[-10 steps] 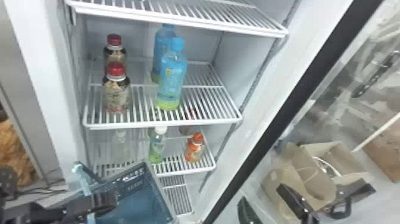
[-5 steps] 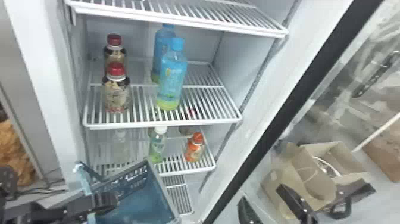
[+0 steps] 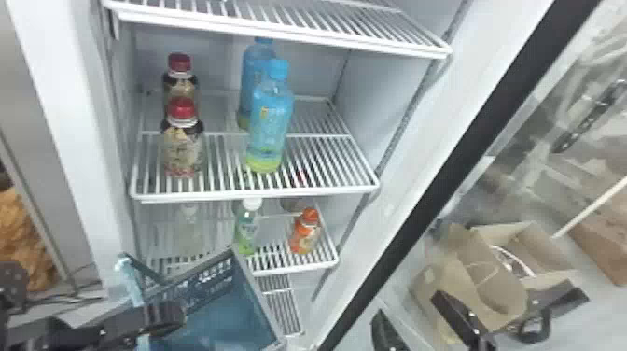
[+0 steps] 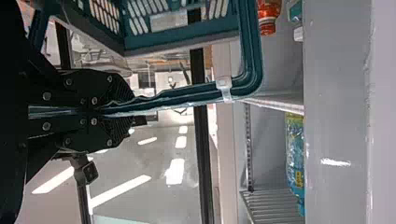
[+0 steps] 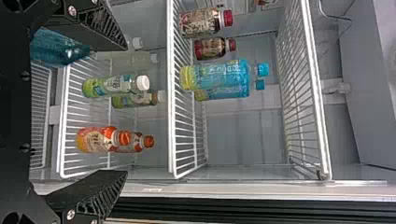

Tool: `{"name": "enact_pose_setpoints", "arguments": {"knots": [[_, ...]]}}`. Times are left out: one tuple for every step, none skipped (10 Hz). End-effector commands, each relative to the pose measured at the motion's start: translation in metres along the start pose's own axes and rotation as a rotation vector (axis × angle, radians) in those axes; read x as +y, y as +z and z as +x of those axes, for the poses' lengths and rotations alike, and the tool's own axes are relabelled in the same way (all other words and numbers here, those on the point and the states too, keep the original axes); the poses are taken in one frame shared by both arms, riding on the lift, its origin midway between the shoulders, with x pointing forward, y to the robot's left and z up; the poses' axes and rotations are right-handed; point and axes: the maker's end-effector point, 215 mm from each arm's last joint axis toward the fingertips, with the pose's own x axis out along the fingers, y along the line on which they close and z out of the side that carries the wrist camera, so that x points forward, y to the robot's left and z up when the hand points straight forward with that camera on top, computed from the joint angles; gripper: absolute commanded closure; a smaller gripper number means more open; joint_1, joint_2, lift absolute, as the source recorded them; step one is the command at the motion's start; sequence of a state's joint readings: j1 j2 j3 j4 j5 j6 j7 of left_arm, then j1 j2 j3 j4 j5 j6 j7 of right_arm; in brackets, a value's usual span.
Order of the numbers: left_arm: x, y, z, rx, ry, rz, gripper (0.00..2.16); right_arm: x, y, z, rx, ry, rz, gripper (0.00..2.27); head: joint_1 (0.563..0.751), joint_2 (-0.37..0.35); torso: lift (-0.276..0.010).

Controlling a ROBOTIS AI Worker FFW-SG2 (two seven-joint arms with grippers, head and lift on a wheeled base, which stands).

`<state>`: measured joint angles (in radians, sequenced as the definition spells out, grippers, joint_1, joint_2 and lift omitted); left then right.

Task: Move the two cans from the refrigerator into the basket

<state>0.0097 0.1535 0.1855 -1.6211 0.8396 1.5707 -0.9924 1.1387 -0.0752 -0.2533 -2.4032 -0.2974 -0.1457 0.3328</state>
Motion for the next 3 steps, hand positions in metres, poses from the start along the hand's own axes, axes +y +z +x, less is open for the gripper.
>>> {"name": "enact_pose_setpoints", "arguments": {"knots": [[0.0009,-0.0010,-0.0008,0.000,0.002,-0.003,1.19,-0.0008,-0.0014,0.0002,0.001,-0.002,0.004,0.12,0.695,-0.350,-0.025],[0.0007,-0.0011,-0.0002,0.000,0.000,-0.003,1.19,-0.0008,-0.0021,0.0002,0.003,-0.002,0.005,0.12,0.695,-0.350,-0.025],[0.0007,-0.0011,-0.0002,0.000,0.000,-0.003,1.19,-0.0008,-0.0021,0.0002,0.003,-0.002,0.005,0.12,0.695,-0.350,-0.025]]}}
